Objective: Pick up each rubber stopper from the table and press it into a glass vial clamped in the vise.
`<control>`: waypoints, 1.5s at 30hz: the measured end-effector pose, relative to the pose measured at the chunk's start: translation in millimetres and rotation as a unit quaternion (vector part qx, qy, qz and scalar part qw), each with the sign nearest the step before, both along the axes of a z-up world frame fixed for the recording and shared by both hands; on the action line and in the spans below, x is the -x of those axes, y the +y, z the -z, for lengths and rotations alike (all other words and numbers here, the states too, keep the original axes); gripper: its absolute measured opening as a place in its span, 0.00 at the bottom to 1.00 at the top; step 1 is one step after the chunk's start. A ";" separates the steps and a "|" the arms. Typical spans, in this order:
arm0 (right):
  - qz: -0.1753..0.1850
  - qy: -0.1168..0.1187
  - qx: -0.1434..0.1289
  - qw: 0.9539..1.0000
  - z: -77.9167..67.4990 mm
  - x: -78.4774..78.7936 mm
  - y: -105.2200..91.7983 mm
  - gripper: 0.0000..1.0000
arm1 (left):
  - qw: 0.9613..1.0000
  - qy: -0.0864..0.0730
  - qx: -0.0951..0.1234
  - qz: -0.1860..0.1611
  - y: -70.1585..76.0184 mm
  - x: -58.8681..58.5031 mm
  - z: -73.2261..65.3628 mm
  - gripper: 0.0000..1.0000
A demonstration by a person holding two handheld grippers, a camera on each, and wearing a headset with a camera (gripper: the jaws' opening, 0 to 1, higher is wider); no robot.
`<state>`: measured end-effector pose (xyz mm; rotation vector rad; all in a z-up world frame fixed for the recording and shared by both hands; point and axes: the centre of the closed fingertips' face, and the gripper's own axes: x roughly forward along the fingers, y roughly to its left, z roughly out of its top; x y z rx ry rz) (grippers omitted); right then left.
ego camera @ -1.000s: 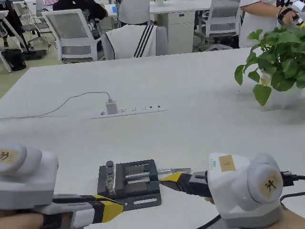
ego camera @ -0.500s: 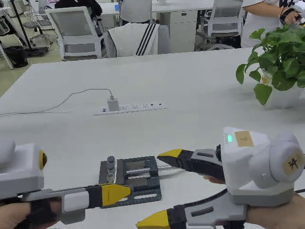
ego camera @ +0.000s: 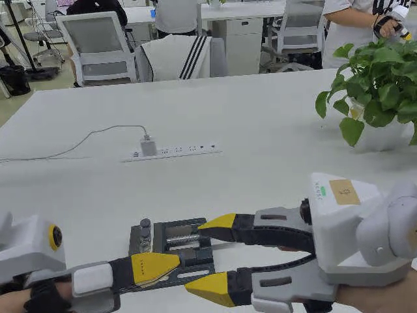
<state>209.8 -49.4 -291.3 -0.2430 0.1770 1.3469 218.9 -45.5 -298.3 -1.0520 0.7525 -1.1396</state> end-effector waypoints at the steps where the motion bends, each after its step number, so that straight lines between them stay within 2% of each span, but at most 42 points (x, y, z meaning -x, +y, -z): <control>1: -0.002 0.000 -0.003 1.000 -0.8 0.4 0.5 0.29 | 1.000 0.006 0.008 -0.001 0.0 -0.2 -1.5 0.05; 6: -0.007 -0.006 -0.011 1.000 -3.1 0.3 2.7 0.22 | 0.999 0.027 0.038 0.015 -1.0 3.9 -6.4 0.05; 13: -0.028 -0.011 -0.016 0.999 -5.2 4.4 7.1 0.13 | 0.998 0.039 0.049 0.026 -3.6 6.0 -7.2 0.05; 22: -0.036 -0.007 -0.012 0.999 -3.1 5.4 6.5 0.08 | 0.997 0.048 0.056 0.038 -5.3 9.0 -7.3 0.05; 31: -0.051 -0.010 -0.014 0.999 -6.6 10.5 7.0 0.07 | 0.995 0.057 0.066 0.053 -5.0 14.1 -10.4 0.05; 37: -0.065 0.009 -0.025 0.998 -10.3 16.1 6.9 0.07 | 0.993 0.058 0.077 0.070 -4.7 19.6 -13.7 0.05; 39: -0.072 0.026 -0.031 0.997 -11.7 18.9 6.6 0.07 | 0.992 0.057 0.079 0.076 -5.0 22.0 -14.8 0.05; 45: -0.078 0.039 -0.030 0.996 -11.3 22.0 6.9 0.06 | 0.991 0.059 0.085 0.084 -6.4 27.3 -15.6 0.05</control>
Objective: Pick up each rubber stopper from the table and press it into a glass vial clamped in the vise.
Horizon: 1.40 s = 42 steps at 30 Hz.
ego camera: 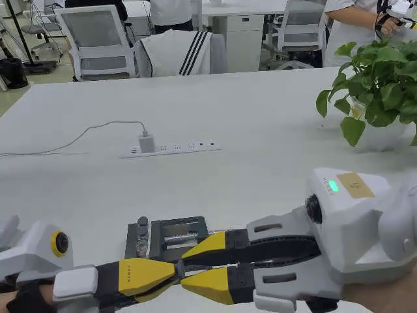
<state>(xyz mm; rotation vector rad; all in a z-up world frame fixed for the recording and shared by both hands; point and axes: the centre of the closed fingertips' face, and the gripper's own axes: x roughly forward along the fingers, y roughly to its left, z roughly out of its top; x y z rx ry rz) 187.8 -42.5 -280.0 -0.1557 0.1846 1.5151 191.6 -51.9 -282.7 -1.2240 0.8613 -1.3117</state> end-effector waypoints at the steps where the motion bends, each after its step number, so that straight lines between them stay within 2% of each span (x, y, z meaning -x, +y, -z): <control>1: 0.000 0.002 0.001 1.000 0.6 -0.1 0.0 0.06 | 1.000 0.000 0.000 -0.001 0.0 0.1 0.5 0.05; 3: 0.000 0.013 0.002 1.000 1.6 0.2 0.0 0.05 | 1.000 -0.003 0.001 -0.002 0.3 0.6 1.3 0.05; 8: 0.000 0.017 0.010 1.000 4.5 -0.3 0.4 0.05 | 1.000 -0.010 -0.002 -0.007 0.6 0.2 3.0 0.05; 11: 0.002 0.026 0.011 1.000 6.4 -1.6 1.7 0.05 | 0.999 -0.028 -0.008 -0.016 1.9 -2.3 4.8 0.05; 13: 0.004 0.030 0.014 0.999 7.8 -3.0 2.4 0.05 | 0.999 -0.039 -0.020 -0.025 2.7 -4.7 8.3 0.07; 16: 0.009 0.040 0.015 0.999 8.2 -7.0 3.5 0.05 | 0.996 -0.057 -0.051 -0.035 4.2 -8.6 20.2 0.21; 17: 0.010 0.041 0.018 0.999 9.3 -7.9 4.1 0.05 | 0.995 -0.062 -0.062 -0.042 5.5 -11.3 24.4 0.25; 19: 0.010 0.042 0.025 0.999 12.3 -8.7 4.6 0.05 | 0.992 -0.085 -0.081 -0.051 7.5 -13.5 30.3 0.35; 20: 0.012 0.045 0.031 0.998 15.0 -9.8 4.6 0.05 | 0.989 -0.096 -0.102 -0.056 9.0 -15.3 36.3 0.39; 22: 0.014 0.050 0.036 0.998 18.5 -11.0 4.4 0.05 | 0.983 -0.123 -0.124 -0.061 10.9 -17.2 42.2 0.51; 23: 0.018 0.058 0.044 0.997 22.6 -12.5 3.4 0.05 | 0.979 -0.129 -0.139 -0.074 12.9 -21.7 46.2 0.55; 25: 0.022 0.070 0.054 0.996 28.5 -13.9 2.6 0.05 | 0.975 -0.139 -0.154 -0.076 16.0 -23.4 51.6 0.64; 26: 0.024 0.074 0.058 0.995 31.0 -14.6 2.3 0.05 | 0.972 -0.145 -0.168 -0.077 17.9 -24.9 56.1 0.66; 27: 0.026 0.077 0.065 0.995 35.2 -15.9 1.7 0.05 | 0.967 -0.158 -0.188 -0.074 20.2 -24.8 62.0 0.69; 28: 0.029 0.083 0.073 0.993 38.8 -16.2 0.7 0.05 | 0.964 -0.164 -0.198 -0.071 21.2 -24.6 64.9 0.72; 30: 0.032 0.092 0.084 0.992 45.4 -17.1 -0.2 0.05 | 0.953 -0.187 -0.230 -0.061 23.8 -23.1 73.8 0.78; 31: 0.032 0.099 0.088 0.991 47.5 -16.3 -0.4 0.05 | 0.951 -0.189 -0.235 -0.061 24.5 -23.3 75.9 0.82; 32: 0.034 0.105 0.096 0.989 51.3 -16.5 -1.5 0.05 | 0.943 -0.204 -0.257 -0.055 27.6 -23.1 82.7 0.85; 34: 0.037 0.109 0.105 0.988 55.9 -17.5 -2.6 0.05 | 0.935 -0.219 -0.276 -0.048 29.8 -22.2 88.5 0.89; 35: 0.038 0.115 0.111 0.986 58.8 -17.0 -3.2 0.05 | 0.926 -0.234 -0.292 -0.050 32.1 -23.9 92.2 0.90; 36: 0.040 0.120 0.116 0.985 60.9 -17.1 -4.1 0.05 | 0.923 -0.235 -0.300 -0.050 33.3 -23.9 94.4 0.94; 37: 0.042 0.121 0.123 0.984 64.0 -17.7 -5.2 0.05 | 0.910 -0.257 -0.321 -0.046 36.3 -25.0 98.7 0.96; 38: 0.042 0.120 0.129 0.983 66.3 -17.8 -6.2 0.05 | 0.904 -0.270 -0.329 -0.048 37.3 -26.3 99.6 0.99; 39: 0.044 0.121 0.135 0.983 68.7 -18.4 -7.1 0.05 | 0.898 -0.275 -0.340 -0.056 38.7 -29.2 100.3 0.99; 40: 0.045 0.124 0.142 0.981 71.9 -18.3 -8.4 0.05 | 0.888 -0.292 -0.352 -0.045 41.2 -26.5 102.1 0.99; 41: 0.044 0.128 0.147 0.980 74.0 -17.6 -9.3 0.05 | 0.887 -0.294 -0.354 -0.045 41.8 -26.2 102.1 0.99; 42: 0.046 0.129 0.154 0.978 76.8 -18.2 -10.3 0.05 | 0.874 -0.309 -0.372 -0.045 45.9 -28.5 105.2 0.99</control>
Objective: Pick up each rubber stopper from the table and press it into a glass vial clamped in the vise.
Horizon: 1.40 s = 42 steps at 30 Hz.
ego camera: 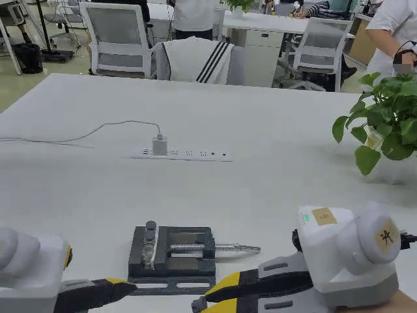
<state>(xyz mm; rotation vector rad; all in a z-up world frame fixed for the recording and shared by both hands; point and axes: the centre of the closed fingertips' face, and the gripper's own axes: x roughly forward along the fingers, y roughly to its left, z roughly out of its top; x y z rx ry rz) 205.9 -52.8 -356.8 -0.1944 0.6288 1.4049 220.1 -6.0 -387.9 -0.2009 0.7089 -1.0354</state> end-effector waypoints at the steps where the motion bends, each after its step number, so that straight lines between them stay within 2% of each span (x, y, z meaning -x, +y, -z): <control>1: -0.001 0.000 0.005 1.000 1.9 -0.1 -0.6 0.05 | 1.000 -0.013 -0.018 0.004 2.6 -0.4 2.3 0.99; 3: -0.003 0.003 0.021 1.000 7.1 -0.5 -2.1 0.05 | 0.998 -0.043 -0.054 0.014 7.1 -0.7 5.1 0.99; 4: -0.004 0.004 0.027 1.000 9.0 -0.6 -2.7 0.05 | 0.997 -0.051 -0.063 0.013 8.6 -1.2 5.6 0.99; 5: -0.005 0.006 0.041 0.999 12.9 -1.6 -4.0 0.05 | 0.994 -0.064 -0.082 0.018 11.5 -1.0 6.8 0.99; 6: -0.007 0.007 0.048 0.999 14.9 -1.9 -4.5 0.05 | 0.992 -0.077 -0.102 0.017 15.1 -2.7 8.6 0.99; 7: -0.001 0.016 0.062 0.998 18.6 -2.7 -6.7 0.04 | 0.987 -0.093 -0.130 0.022 19.2 -3.3 11.1 0.99; 8: -0.002 0.021 0.080 0.997 23.2 -3.9 -8.7 0.04 | 0.980 -0.111 -0.162 0.034 23.0 -3.2 14.2 0.99; 12: -0.017 0.015 0.104 0.994 29.0 -7.8 -7.2 0.04 | 0.978 -0.123 -0.169 0.023 23.4 -3.4 11.5 0.99; 14: -0.020 0.015 0.119 0.993 30.9 -11.8 -7.1 0.04 | 0.974 -0.134 -0.179 0.020 26.1 -3.3 10.6 0.99; 17: -0.026 0.013 0.130 0.991 31.2 -19.4 -5.3 0.04 | 0.972 -0.141 -0.188 0.016 29.6 -0.8 10.5 0.99; 18: -0.031 0.012 0.136 0.990 31.7 -21.9 -4.8 0.04 | 0.969 -0.146 -0.197 0.015 32.3 -0.4 11.3 0.97; 21: -0.045 0.004 0.155 0.987 33.1 -28.5 -4.2 0.04 | 0.966 -0.152 -0.207 0.009 36.6 1.7 11.2 0.97; 30: -0.085 -0.019 0.185 0.979 28.6 -47.9 9.2 0.04 | 0.967 -0.154 -0.202 -0.031 46.0 4.9 8.6 0.98; 39: -0.123 -0.049 0.210 0.969 20.2 -65.7 25.6 0.04 | 0.963 -0.156 -0.215 -0.044 54.4 8.1 10.2 0.98; 42: -0.140 -0.058 0.224 0.963 20.2 -67.9 27.8 0.04 | 0.961 -0.160 -0.222 -0.044 56.4 9.4 10.3 0.98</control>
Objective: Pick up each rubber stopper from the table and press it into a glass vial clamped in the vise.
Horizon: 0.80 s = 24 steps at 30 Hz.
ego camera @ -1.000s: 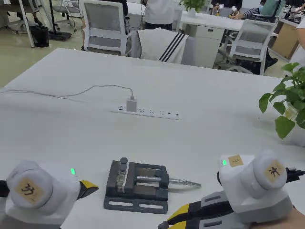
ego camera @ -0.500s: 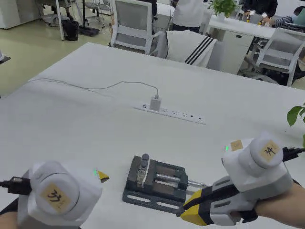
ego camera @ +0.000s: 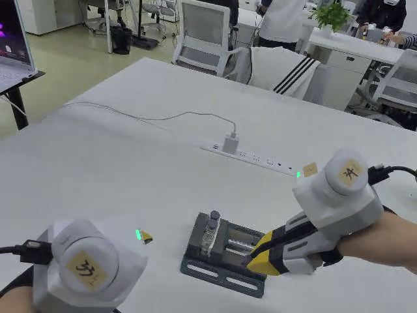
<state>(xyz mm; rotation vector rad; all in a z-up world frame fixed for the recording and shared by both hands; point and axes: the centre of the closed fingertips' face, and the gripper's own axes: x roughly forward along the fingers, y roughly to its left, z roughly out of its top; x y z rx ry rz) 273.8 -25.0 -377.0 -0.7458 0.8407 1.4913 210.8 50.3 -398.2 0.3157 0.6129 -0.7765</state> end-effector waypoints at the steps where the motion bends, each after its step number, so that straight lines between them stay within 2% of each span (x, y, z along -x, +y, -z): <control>1: -0.008 -0.007 0.010 1.000 1.6 -2.2 -0.1 0.04 | 1.000 -0.001 0.002 -0.001 0.2 0.1 -0.6 0.98; 7: -0.038 -0.021 0.038 0.998 6.9 -9.4 5.7 0.04 | 1.000 -0.006 0.012 -0.010 0.0 -0.8 -1.8 0.98; 15: -0.078 -0.045 0.071 0.993 14.2 -23.8 18.1 0.04 | 0.999 -0.010 0.025 -0.020 -1.1 -2.3 -0.3 0.97; 17: -0.090 -0.048 0.077 0.992 14.9 -25.4 21.1 0.04 | 0.999 -0.012 0.028 -0.023 -1.1 -3.1 -0.6 0.97; 19: -0.116 -0.052 0.086 0.988 16.0 -26.6 23.0 0.04 | 0.999 -0.012 0.032 -0.027 -0.9 -3.8 -0.2 0.97; 21: -0.129 -0.066 0.099 0.984 18.2 -33.0 24.3 0.04 | 0.999 -0.013 0.037 -0.031 -1.0 -4.6 0.5 0.97; 24: -0.136 -0.067 0.103 0.983 19.4 -37.4 29.9 0.04 | 0.999 -0.012 0.042 -0.032 -2.3 -5.0 1.9 0.97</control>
